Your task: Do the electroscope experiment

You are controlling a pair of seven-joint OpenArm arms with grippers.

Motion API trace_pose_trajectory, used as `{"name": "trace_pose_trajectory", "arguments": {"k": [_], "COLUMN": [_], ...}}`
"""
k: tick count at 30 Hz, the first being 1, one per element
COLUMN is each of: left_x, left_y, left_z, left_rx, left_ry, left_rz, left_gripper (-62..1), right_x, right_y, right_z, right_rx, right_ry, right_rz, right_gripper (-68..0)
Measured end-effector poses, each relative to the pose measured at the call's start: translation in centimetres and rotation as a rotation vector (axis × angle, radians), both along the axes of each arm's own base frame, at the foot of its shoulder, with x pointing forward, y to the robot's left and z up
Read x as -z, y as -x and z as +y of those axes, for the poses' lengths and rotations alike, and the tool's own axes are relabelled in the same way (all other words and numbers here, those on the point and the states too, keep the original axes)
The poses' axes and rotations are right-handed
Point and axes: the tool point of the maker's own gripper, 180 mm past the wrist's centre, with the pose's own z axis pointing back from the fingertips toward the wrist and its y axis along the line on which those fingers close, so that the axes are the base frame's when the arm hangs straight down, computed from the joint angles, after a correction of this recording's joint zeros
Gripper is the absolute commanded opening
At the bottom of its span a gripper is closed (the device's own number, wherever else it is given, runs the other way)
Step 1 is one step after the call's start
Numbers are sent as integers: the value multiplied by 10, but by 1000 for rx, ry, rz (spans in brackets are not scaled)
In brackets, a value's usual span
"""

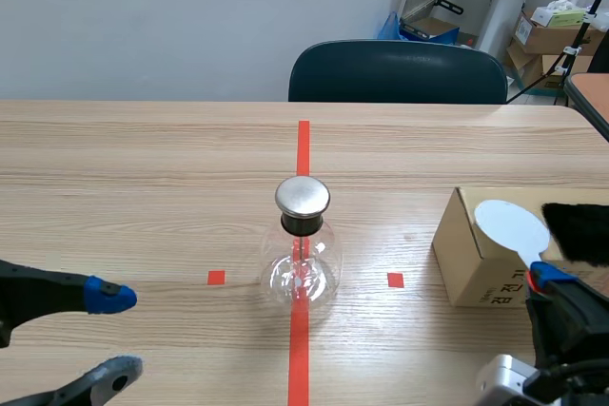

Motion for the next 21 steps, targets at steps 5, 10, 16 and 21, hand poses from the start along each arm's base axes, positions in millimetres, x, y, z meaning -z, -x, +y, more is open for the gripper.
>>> {"name": "trace_pose_trajectory", "arguments": {"k": [5,10,16,21], "left_x": [-8,-9,-10,-11], "left_y": [11,13,13,12], "left_z": [0,0,0,0], "left_rx": [31,37,37,36], "left_ry": [20,24,29,37], "left_rz": [18,25,23,19], "left_gripper": [-292,-292,-292,-292], "right_x": [18,24,24,24], "right_y": [9,12,9,9], "right_z": [-1,-9,-11,-11], "right_rx": [-16,14,28,26], "right_ry": [45,58,62,64], "right_rz": [58,76,72,73], "right_gripper": [-656,-656,-656,-655]}}
